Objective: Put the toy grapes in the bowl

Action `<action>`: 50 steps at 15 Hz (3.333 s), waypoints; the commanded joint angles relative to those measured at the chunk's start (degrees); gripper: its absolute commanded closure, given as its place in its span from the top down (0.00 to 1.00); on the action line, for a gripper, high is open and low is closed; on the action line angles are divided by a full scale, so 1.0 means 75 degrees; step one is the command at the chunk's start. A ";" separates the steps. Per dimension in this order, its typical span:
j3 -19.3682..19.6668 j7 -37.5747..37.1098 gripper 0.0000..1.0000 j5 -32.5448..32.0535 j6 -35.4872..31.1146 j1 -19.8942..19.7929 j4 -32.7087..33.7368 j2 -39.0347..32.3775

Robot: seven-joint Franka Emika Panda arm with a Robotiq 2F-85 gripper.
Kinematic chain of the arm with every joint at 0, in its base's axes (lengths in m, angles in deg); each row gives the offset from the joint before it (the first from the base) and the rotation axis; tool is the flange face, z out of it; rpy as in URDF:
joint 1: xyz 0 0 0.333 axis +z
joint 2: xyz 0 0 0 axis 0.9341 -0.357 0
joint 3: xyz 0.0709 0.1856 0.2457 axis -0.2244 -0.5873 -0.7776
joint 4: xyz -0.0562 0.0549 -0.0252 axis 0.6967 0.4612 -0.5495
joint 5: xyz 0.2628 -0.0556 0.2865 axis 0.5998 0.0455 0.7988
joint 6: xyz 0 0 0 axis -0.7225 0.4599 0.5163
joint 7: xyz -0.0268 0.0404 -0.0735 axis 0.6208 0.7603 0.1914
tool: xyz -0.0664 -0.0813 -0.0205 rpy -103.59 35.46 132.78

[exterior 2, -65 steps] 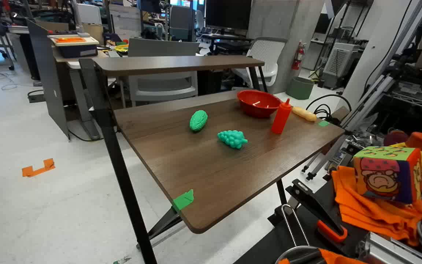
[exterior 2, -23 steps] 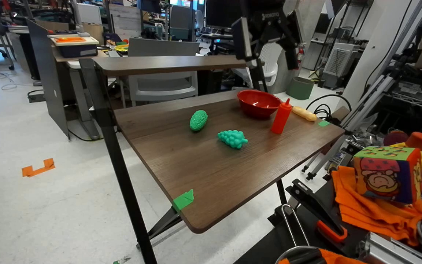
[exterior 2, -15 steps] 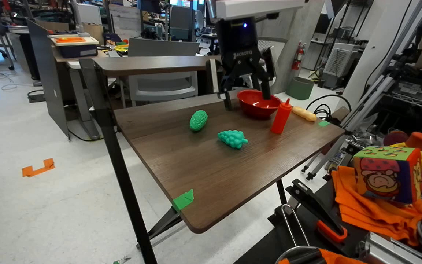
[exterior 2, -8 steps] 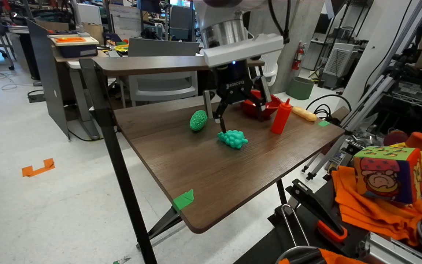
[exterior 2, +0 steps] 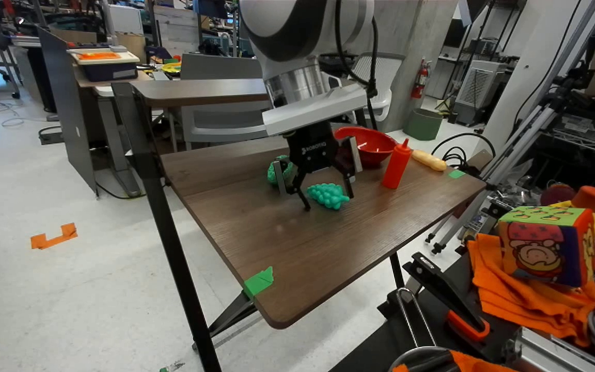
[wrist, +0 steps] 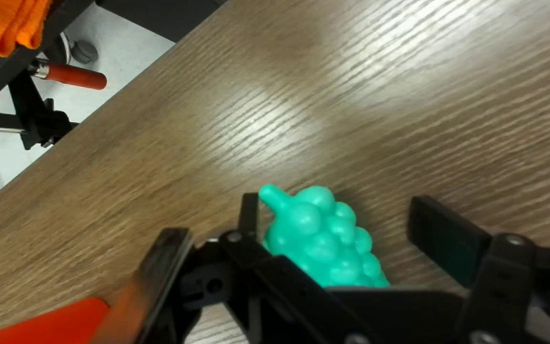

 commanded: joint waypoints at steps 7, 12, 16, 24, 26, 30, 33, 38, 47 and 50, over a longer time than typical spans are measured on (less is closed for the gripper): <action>0.0104 -0.0138 0.24 -0.0086 0.1099 0.0224 0.0804 -0.0215; -0.0189 0.0935 0.24 0.0182 0.1460 -0.0073 -0.0132 0.1314; -0.0020 0.1111 0.24 0.0705 0.2144 -0.0605 0.0630 0.1562; 0.0564 0.0779 0.24 0.1663 0.4096 -0.2163 0.3446 -0.0017; 0.0644 0.0527 0.24 0.1806 0.4412 -0.2396 0.4157 -0.0560; 0.0707 -0.0232 0.24 0.1968 0.4738 -0.2631 0.5358 -0.1567; 0.0705 -0.0844 0.24 0.1953 0.4888 -0.2680 0.6134 -0.2224; 0.0647 -0.1750 0.24 0.1936 0.5518 -0.2839 0.7319 -0.3216; 0.0468 -0.2448 0.37 0.2015 0.6835 -0.3218 0.8542 -0.4101; 0.0564 -0.2626 0.81 0.1908 0.6666 -0.3161 0.8634 -0.4118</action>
